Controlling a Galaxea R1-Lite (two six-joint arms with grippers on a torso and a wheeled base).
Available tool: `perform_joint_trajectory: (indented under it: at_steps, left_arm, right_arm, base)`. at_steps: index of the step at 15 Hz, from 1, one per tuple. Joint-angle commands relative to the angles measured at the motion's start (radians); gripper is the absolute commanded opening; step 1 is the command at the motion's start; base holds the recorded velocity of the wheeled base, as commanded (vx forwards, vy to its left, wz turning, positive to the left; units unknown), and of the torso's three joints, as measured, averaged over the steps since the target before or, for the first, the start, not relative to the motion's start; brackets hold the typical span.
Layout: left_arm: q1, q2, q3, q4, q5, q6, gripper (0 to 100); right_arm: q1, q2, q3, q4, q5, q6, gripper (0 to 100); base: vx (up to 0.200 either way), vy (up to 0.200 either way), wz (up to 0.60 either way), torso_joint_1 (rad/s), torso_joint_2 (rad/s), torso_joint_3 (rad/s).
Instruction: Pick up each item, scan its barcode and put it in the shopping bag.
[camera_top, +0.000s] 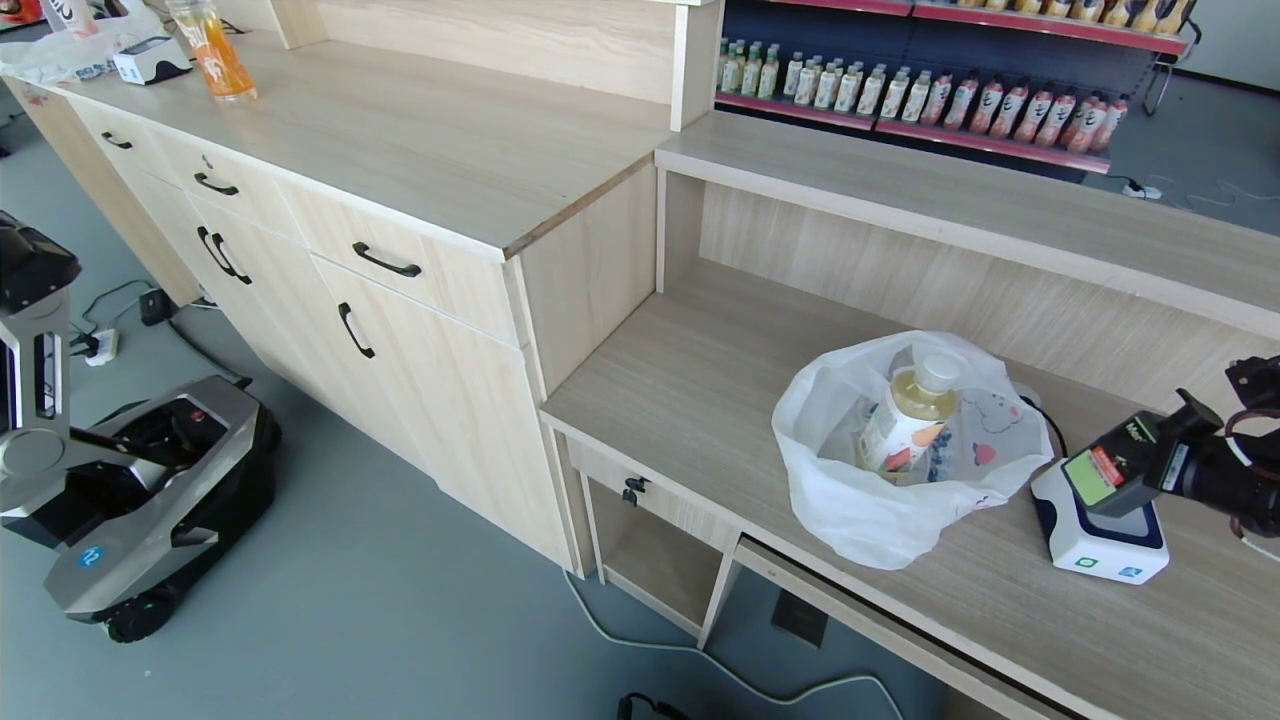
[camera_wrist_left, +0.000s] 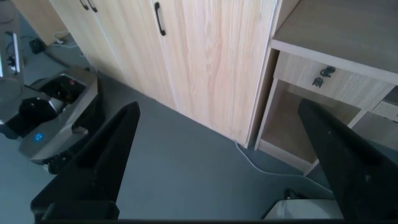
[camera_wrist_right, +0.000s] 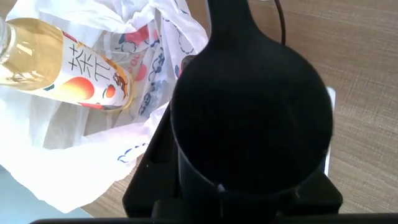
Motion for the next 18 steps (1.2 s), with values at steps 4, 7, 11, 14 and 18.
perform_joint_trajectory:
  at_steps: [4, 7, 11, 14, 18]
  left_arm:
    - [0.0, 0.0, 0.0, -0.001, 0.001, 0.0, 100]
    - [0.0, 0.0, 0.0, -0.001, 0.001, 0.0, 100]
    - [0.0, 0.0, 0.0, -0.001, 0.001, 0.0, 100]
    - [0.0, 0.0, 0.0, -0.001, 0.001, -0.001, 100]
    - [0.0, 0.0, 0.0, -0.001, 0.001, 0.0, 100]
  right_arm:
    - [-0.034, 0.004, -0.055, 0.008, 0.002, 0.143, 0]
    - [-0.074, 0.015, -0.046, 0.009, 0.013, 0.157, 0]
    - [-0.094, 0.018, -0.036, 0.021, 0.064, 0.154, 0]
    - [-0.09, 0.018, -0.017, 0.021, 0.065, 0.148, 0]
    - [-0.054, -0.163, -0.029, 0.017, 0.062, 0.153, 0]
  base:
    - [0.0, 0.0, 0.0, 0.0, 0.0, 0.0]
    - [0.0, 0.0, 0.0, 0.0, 0.0, 0.0]
    - [0.0, 0.0, 0.0, 0.0, 0.0, 0.0]
    - [0.0, 0.0, 0.0, 0.0, 0.0, 0.0]
    - [0.0, 0.0, 0.0, 0.0, 0.0, 0.0]
